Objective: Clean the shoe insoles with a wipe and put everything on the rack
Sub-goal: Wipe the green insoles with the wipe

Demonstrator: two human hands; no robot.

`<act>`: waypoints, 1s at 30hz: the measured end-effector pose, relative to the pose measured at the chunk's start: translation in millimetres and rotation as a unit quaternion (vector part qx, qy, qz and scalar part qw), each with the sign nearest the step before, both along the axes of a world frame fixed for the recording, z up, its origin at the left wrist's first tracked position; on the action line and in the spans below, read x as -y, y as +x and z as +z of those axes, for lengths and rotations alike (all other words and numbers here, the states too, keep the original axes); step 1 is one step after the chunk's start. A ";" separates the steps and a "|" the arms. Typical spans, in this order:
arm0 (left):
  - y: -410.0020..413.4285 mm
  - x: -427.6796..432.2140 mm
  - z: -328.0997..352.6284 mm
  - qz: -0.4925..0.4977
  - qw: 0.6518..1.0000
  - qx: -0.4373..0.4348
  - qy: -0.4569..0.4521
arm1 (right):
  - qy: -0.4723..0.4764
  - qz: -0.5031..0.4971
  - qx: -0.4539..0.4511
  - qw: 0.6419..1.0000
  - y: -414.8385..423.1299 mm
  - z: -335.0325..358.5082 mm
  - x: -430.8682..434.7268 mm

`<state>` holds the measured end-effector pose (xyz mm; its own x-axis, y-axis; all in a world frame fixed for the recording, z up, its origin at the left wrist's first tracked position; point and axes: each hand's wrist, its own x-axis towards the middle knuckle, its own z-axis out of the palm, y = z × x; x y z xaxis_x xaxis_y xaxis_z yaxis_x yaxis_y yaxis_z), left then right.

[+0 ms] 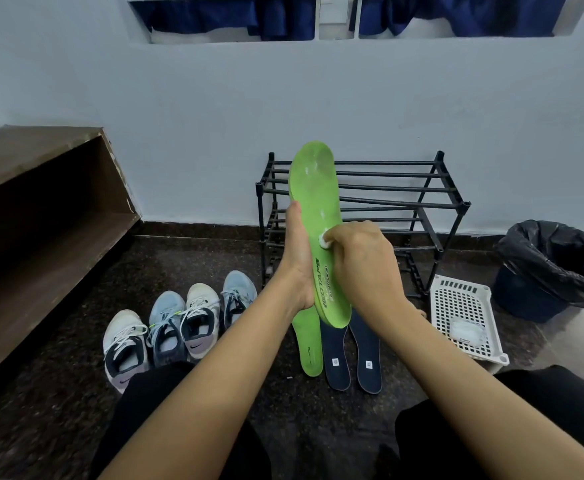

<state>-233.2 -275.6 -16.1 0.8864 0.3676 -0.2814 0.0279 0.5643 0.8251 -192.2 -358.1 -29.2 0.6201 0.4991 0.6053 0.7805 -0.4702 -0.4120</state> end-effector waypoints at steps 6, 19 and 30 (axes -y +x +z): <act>2.4 -11.9 -1.5 0.055 0.998 0.003 -0.017 | -0.006 0.034 0.004 0.999 -16.5 -10.7 -2.0; -0.1 8.7 -10.1 0.009 1.000 -0.017 0.012 | 0.034 0.032 -0.010 0.999 -2.4 1.2 2.1; -4.3 -13.6 -5.0 0.057 0.997 -0.023 0.051 | 0.039 0.068 -0.091 0.993 -23.0 -6.2 -0.9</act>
<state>-237.6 -262.0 -21.1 0.8244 0.4936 -0.2770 0.0073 0.4801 0.8772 -215.2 -357.2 -35.4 0.6522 0.5426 0.5294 0.7444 -0.3265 -0.5825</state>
